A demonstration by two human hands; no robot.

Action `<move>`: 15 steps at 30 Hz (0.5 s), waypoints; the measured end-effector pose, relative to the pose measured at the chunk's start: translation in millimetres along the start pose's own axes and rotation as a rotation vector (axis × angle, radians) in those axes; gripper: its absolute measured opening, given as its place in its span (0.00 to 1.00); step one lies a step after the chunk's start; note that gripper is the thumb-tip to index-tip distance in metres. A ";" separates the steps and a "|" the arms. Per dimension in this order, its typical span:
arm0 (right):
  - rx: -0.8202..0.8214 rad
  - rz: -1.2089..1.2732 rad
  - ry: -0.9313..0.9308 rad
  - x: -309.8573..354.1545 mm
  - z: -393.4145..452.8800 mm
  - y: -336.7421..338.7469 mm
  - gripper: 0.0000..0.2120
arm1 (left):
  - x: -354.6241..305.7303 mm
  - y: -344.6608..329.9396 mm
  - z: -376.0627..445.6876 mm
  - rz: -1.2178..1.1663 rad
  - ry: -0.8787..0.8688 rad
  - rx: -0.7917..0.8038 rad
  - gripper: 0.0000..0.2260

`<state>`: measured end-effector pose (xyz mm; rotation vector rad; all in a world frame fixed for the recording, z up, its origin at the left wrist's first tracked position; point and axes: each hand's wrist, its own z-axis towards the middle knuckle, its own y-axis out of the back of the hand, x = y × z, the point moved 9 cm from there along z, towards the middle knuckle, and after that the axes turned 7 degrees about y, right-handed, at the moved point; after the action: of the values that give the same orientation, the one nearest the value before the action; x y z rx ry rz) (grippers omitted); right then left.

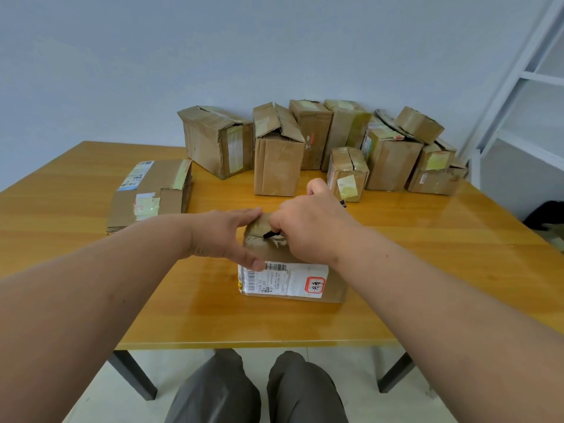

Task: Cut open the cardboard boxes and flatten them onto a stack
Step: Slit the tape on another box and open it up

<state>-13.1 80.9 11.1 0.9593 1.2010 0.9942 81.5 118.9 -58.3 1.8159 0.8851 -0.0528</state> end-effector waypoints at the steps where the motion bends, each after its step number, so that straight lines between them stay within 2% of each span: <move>1: 0.008 -0.008 -0.004 -2.6 -2.4 -0.3 0.13 | -0.3 0.0 -1.0 0.001 0.005 -0.001 0.54; 15: 0.132 -0.063 -0.072 -32.0 -31.4 -11.7 0.14 | -1.2 3.0 -0.5 0.035 0.048 0.006 0.55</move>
<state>-46.0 48.7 5.3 1.0462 1.2407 0.8318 82.1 118.2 -55.3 1.8444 0.8874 0.0107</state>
